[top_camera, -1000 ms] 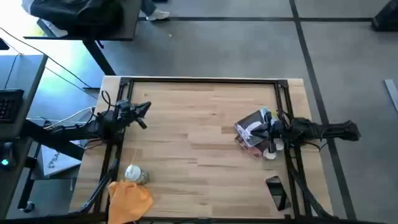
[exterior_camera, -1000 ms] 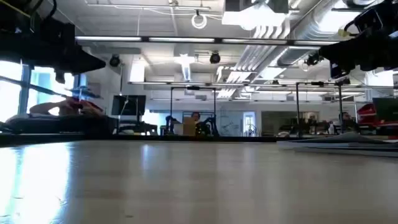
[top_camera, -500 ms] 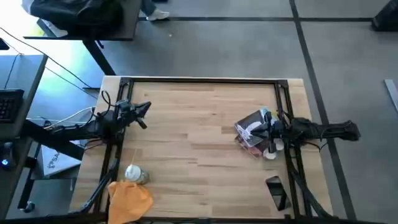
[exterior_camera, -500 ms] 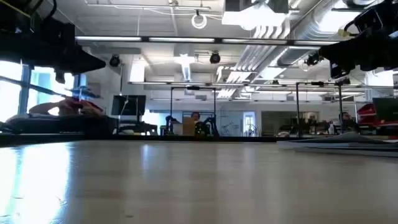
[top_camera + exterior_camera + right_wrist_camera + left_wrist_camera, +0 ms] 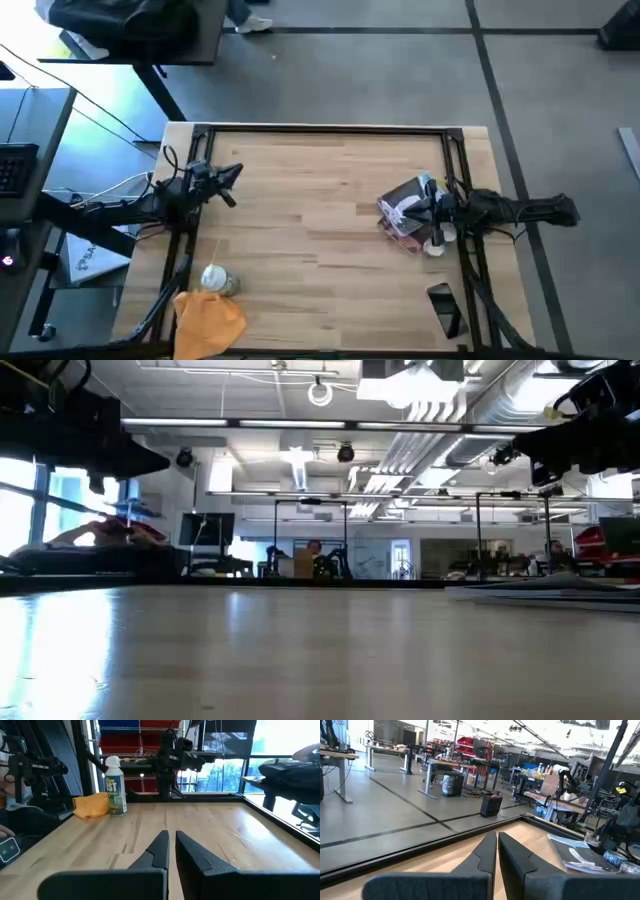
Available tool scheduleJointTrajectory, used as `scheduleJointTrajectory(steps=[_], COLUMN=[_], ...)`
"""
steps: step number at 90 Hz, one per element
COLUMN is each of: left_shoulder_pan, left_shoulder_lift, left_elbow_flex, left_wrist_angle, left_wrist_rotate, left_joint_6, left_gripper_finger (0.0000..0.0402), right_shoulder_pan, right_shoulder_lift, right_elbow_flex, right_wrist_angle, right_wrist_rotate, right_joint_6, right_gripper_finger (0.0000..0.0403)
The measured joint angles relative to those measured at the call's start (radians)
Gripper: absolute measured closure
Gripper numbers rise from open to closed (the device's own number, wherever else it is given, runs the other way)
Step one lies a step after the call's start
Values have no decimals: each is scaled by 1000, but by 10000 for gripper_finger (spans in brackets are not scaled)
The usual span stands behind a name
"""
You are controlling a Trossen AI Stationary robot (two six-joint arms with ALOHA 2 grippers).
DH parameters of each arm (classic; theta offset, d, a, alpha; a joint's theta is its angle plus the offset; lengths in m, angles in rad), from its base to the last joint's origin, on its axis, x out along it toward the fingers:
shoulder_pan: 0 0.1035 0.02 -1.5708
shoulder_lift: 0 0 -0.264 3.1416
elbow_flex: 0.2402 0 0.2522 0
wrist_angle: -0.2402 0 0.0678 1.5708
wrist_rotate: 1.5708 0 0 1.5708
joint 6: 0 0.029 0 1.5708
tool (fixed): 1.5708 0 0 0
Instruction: Apply microfiber cloth
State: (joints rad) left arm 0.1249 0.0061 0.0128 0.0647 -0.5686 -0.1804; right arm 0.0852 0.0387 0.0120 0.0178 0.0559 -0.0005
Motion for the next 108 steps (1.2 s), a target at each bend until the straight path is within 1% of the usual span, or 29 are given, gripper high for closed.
scheduleJointTrajectory(steps=[9,14,20,26,30,37,46,49,51,55,62,68,77,84,89,101,108], left_shoulder_pan=[0,-1,-5,-5,-4,-11,-28,-37,-43,-55,-83,-119,-180,-224,-254,-328,-373], left_shoulder_lift=[0,0,0,18,31,51,78,82,88,103,131,162,204,228,241,287,325], left_elbow_flex=[0,0,0,-1,-1,-1,0,9,18,41,77,113,175,239,300,450,528], left_wrist_angle=[0,0,4,60,116,205,334,352,353,339,279,241,241,204,121,-152,-270], left_wrist_rotate=[1,19,104,198,290,520,789,850,870,870,826,826,825,800,755,617,558], left_joint_6=[-4,-36,-109,-152,-146,-73,33,35,23,-25,-100,-115,-130,-131,-130,-126,-144], left_gripper_finger=[401,401,401,401,401,401,401,401,401,401,401,401,401,401,401,401,401], right_shoulder_pan=[0,0,0,0,0,0,0,0,0,0,0,0,0,0,0,0,0], right_shoulder_lift=[0,0,0,0,0,0,0,0,0,0,0,0,0,0,0,0,0], right_elbow_flex=[0,0,0,0,0,0,0,0,0,0,0,0,0,0,0,0,0], right_wrist_angle=[0,0,0,0,0,0,0,0,0,0,0,0,0,0,0,0,0], right_wrist_rotate=[0,0,0,0,0,0,0,0,0,0,0,0,0,0,0,0,0], right_joint_6=[0,0,0,0,0,0,0,0,0,0,0,0,0,0,0,0,0], right_gripper_finger=[403,403,403,403,403,403,403,403,403,403,403,403,403,403,403,403,403])
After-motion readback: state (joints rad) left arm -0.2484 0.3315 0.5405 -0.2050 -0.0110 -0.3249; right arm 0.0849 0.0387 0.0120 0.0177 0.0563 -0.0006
